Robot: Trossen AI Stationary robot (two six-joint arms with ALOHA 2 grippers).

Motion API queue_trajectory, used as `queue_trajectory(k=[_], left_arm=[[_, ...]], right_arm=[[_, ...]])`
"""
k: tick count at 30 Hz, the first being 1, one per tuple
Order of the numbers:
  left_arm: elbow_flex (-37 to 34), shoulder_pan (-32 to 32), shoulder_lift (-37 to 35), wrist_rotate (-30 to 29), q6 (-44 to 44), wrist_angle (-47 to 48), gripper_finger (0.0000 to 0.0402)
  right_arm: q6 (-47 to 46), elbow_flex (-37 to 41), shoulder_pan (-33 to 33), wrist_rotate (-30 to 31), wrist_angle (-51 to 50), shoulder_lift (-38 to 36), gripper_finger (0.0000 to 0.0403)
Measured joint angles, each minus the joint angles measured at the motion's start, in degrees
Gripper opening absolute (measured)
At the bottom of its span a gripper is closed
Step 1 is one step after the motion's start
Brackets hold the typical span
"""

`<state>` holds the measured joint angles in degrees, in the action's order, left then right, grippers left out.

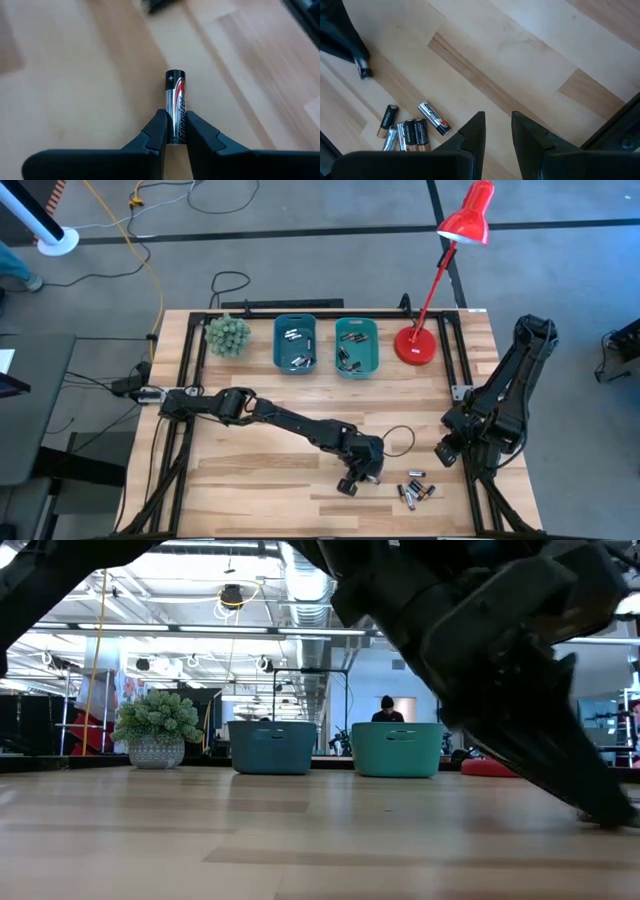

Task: Sort batteries
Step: Put the silver battery into the blue bin

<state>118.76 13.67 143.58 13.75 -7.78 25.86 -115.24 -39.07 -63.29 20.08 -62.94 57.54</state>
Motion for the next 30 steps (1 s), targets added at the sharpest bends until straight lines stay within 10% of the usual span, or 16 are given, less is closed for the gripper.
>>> queue_trajectory(k=[10, 19, 30], left_arm=[[3.3, -2.6, -8.9, -13.6, 10.7, 4.0, 0.0043], [2.9, -14.1, -22.0, -28.2, 16.6, 27.6, 0.0044], [-0.8, -33.1, -26.7, -29.2, 16.5, 44.2, 0.0044]], right_arm=[[0.2, 0.0, 0.0, 0.0, 0.4, 0.0, 0.0113], [-2.1, 0.0, 0.0, 0.8, 0.4, 0.0, 0.0113], [-9.0, 0.0, 1.7, 1.1, -1.0, 0.0, 0.0113]])
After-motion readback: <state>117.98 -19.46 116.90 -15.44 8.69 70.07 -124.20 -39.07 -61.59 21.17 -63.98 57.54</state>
